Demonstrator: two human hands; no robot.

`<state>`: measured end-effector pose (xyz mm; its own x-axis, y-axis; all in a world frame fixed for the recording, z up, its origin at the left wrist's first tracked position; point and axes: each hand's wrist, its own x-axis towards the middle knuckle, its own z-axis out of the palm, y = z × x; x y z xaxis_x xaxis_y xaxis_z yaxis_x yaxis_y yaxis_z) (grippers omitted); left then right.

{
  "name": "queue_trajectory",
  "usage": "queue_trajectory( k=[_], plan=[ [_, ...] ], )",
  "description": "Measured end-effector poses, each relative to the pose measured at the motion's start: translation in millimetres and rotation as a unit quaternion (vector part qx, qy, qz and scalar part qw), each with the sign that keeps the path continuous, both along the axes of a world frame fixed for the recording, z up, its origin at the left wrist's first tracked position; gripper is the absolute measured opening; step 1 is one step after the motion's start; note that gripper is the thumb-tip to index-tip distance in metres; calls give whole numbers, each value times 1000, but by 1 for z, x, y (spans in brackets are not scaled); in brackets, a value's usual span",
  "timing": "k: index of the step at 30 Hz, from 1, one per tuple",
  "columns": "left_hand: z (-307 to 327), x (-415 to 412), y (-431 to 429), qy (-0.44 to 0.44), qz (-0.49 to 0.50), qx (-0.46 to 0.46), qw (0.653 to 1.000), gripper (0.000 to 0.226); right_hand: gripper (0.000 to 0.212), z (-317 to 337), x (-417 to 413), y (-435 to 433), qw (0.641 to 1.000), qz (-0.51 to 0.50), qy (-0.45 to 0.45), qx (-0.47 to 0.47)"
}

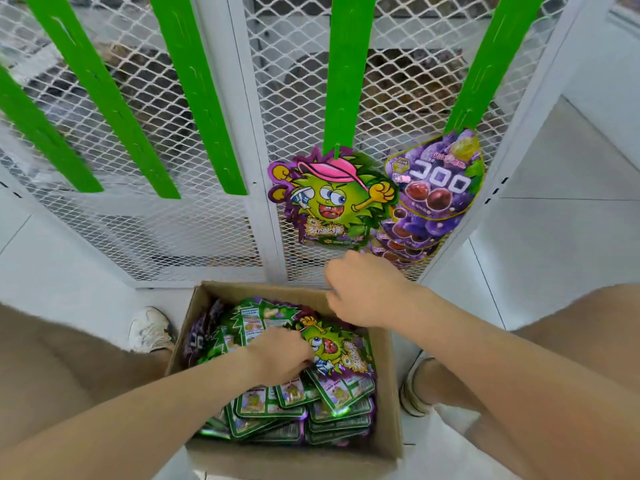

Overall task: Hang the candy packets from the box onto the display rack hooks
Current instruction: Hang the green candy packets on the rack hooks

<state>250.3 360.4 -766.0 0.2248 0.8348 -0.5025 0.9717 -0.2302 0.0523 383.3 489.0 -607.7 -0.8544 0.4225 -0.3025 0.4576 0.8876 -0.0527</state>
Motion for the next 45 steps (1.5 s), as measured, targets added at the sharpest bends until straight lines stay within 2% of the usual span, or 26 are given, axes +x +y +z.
queue_trajectory(
  k=[2, 4, 5, 6, 9, 11, 12, 14, 16, 18, 20, 23, 25, 28, 30, 32, 34, 36, 37, 39, 43, 45],
  plan=[
    [4, -4, 8, 24, -2, 58, 998, 26, 9, 0, 1, 2, 1000, -2, -17, -10],
    [18, -8, 23, 32, -18, 115, 993, 48, 5, 3, 4, 9, 998, -16, -52, -15],
    [30, -9, 30, 4, -7, 147, 989, 52, 7, 3, 6, 13, 997, -29, -64, -15],
    [43, -12, 36, -42, 17, 178, 983, 51, 2, 5, 8, 18, 996, -42, -73, -18],
    [86, -24, 46, -230, 108, 214, 943, 31, 21, 3, 12, 35, 993, -96, -61, -38],
    [115, -27, 43, -310, 141, 229, 912, 27, 10, 2, 10, 44, 988, -135, -26, -67],
    [128, -29, 41, -340, 152, 245, 895, 27, 17, 0, 9, 49, 984, -154, -6, -91],
    [149, -32, 38, -402, 178, 280, 853, 25, 44, 5, 9, 56, 969, -188, 23, -156],
    [165, -37, 37, -472, 211, 287, 807, 18, 59, 14, 9, 58, 934, -237, 76, -256],
    [179, -43, 40, -520, 233, 284, 771, 13, 57, 23, 9, 60, 882, -281, 148, -348],
    [190, -48, 43, -559, 248, 279, 740, 24, 54, 29, 8, 60, 836, -315, 210, -398],
    [204, -51, 48, -612, 256, 266, 700, 34, 70, 35, 5, 59, 786, -346, 285, -426],
    [210, -51, 52, -636, 257, 265, 678, 37, 59, 41, 3, 59, 781, -339, 302, -429],
    [219, -59, 60, -667, 271, 260, 643, 35, 13, 51, 3, 62, 770, -351, 334, -414],
    [224, -67, 64, -654, 285, 260, 651, 40, 15, 54, 6, 68, 751, -364, 388, -391],
    [229, -70, 71, -601, 296, 271, 691, 59, 18, 60, 9, 73, 731, -353, 447, -374],
    [231, -67, 79, -532, 302, 303, 731, 73, 16, 66, 12, 77, 753, -307, 483, -325],
    [233, -61, 88, -447, 318, 363, 753, 75, 11, 68, 12, 82, 796, -258, 489, -249],
    [234, -59, 92, -419, 326, 384, 755, 76, 10, 68, 11, 84, 815, -240, 482, -212],
    [238, -54, 103, -418, 338, 390, 748, 75, 10, 71, 8, 87, 839, -214, 478, -145],
    [246, -43, 121, -448, 359, 395, 717, 50, 12, 83, 0, 90, 857, -173, 477, -92],
    [250, -39, 125, -451, 368, 387, 715, 41, 14, 87, -6, 92, 864, -157, 471, -86]
  ],
)
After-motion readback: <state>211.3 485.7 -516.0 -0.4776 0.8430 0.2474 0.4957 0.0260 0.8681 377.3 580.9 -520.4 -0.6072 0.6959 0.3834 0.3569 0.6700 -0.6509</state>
